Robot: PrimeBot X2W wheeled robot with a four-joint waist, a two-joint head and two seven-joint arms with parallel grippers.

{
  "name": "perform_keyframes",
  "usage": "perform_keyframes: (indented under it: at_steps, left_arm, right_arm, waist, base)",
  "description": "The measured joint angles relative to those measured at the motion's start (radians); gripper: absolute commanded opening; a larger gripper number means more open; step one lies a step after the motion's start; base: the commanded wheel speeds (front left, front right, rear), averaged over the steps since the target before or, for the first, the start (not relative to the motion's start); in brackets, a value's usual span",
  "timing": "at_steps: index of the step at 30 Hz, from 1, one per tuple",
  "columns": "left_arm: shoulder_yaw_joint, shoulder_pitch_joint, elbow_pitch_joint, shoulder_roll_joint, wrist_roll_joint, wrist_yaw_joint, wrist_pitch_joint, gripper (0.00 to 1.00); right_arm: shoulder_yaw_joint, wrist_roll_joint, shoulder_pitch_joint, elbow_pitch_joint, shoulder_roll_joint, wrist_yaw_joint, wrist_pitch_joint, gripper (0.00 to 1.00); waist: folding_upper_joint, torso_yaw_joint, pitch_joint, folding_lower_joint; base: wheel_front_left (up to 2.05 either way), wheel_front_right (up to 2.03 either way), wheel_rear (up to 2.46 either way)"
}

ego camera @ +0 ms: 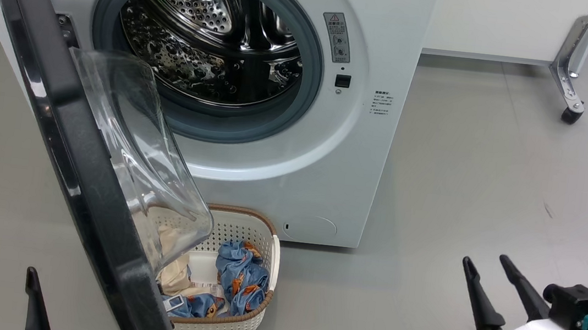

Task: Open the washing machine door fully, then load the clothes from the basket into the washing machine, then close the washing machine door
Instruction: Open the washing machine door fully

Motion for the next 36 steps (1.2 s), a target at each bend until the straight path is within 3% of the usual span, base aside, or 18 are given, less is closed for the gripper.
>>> perform_keyframes:
  at_steps: [9,19,29,30,33,34,36]
  left_arm:
    - [0.002,0.0,0.002,0.001,0.013,-0.009,0.0,1.0]
    - [0.031,0.004,0.001,0.001,0.018,-0.013,0.0,1.0]
    - [0.029,0.009,0.001,0.001,0.028,-0.017,0.0,1.0]
    - [0.028,0.009,0.002,0.001,0.028,-0.018,0.0,0.96]
    - [0.023,0.009,0.006,0.001,0.028,-0.018,0.0,0.15]
    - [0.021,0.009,0.007,0.001,0.028,-0.018,0.0,0.0]
    - [0.017,0.009,0.013,0.001,0.027,-0.018,0.0,0.0]
  right_arm:
    - [-0.198,-0.113,0.114,-0.088,0.063,-0.065,0.0,1.0]
    - [-0.286,-0.227,0.218,-0.131,0.125,-0.065,0.0,1.0]
    - [-0.373,-0.27,0.27,-0.163,0.184,-0.053,0.0,1.0]
    - [-0.378,-0.277,0.272,-0.166,0.188,-0.046,0.0,1.0]
    - [-0.395,-0.291,0.287,-0.171,0.201,-0.031,0.0,1.0]
    - [-0.399,-0.296,0.292,-0.171,0.207,-0.027,0.0,1.0]
    - [-0.407,-0.305,0.299,-0.172,0.214,-0.019,0.0,1.0]
  waist:
    - [0.0,-0.009,0.001,0.0]
    - [0.0,-0.033,0.008,0.0]
    - [0.0,-0.041,0.012,0.0]
    - [0.0,-0.041,0.012,0.0]
    - [0.0,-0.041,0.013,0.0]
    - [0.0,-0.04,0.013,0.0]
    - [0.0,-0.039,0.013,0.0]
  base:
    - [0.0,0.0,0.0]
    - [0.0,0.0,0.0]
    - [0.0,0.0,0.0]
    - [0.0,0.0,0.0]
    - [0.0,0.0,0.0]
    - [0.0,0.0,0.0]
    - [0.0,0.0,0.0]
